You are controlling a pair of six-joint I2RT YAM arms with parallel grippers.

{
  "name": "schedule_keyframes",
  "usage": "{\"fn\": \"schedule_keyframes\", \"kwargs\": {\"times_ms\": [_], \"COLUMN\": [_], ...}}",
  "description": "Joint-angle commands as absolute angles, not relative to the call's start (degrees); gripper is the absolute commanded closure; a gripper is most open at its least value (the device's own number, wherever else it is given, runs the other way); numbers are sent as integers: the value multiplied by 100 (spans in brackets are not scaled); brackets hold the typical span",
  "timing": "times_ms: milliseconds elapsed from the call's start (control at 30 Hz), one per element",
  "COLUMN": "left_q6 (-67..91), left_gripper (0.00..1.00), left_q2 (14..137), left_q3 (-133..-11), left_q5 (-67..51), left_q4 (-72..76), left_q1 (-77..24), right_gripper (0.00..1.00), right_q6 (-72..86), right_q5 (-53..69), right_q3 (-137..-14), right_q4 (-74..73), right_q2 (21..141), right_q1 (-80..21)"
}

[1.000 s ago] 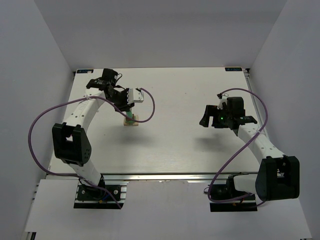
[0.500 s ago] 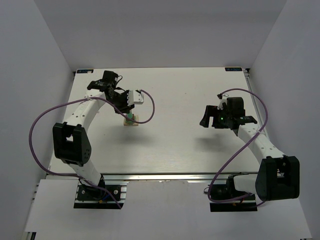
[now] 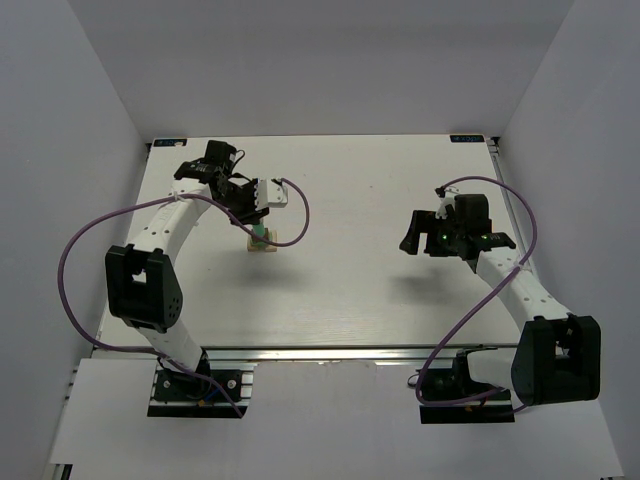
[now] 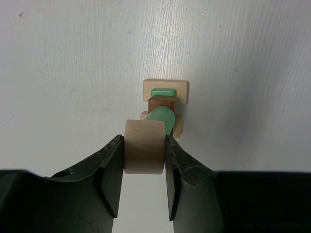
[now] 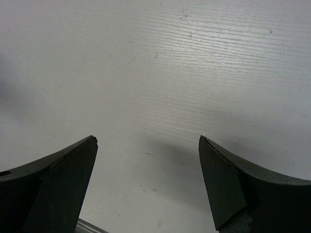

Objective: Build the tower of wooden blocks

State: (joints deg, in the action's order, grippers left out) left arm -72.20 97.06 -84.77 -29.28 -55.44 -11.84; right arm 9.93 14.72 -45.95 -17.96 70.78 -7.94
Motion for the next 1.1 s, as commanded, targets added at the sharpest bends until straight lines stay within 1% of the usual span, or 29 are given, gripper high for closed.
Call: {"fn": "schedule_keyframes", "kwargs": {"times_ms": [0, 133, 200, 1067], "left_q6": [-7330, -7321, -7321, -7260], "left_gripper": [66, 65, 63, 62], "left_q2": [9439, 9466, 9466, 9606], "left_q3": [-8411, -8402, -8394, -8499], "left_q5": [-3015, -3050, -3076, -3120], "left_q4": [-5555, -5546, -5537, -5414], "left_q1": [-1204, -1204, -1213, -1213], "right_gripper": [11, 11, 11, 11], "right_q6": [914, 905, 897, 853], "right_q5": [1520, 1521, 1512, 1582], "right_q3": [-4693, -4711, -4728, -4729], "right_q4": [-1758, -1793, -1802, -1819], "right_q2": [6943, 6943, 6935, 6952], "right_q1": [-773, -773, -782, -773]}}
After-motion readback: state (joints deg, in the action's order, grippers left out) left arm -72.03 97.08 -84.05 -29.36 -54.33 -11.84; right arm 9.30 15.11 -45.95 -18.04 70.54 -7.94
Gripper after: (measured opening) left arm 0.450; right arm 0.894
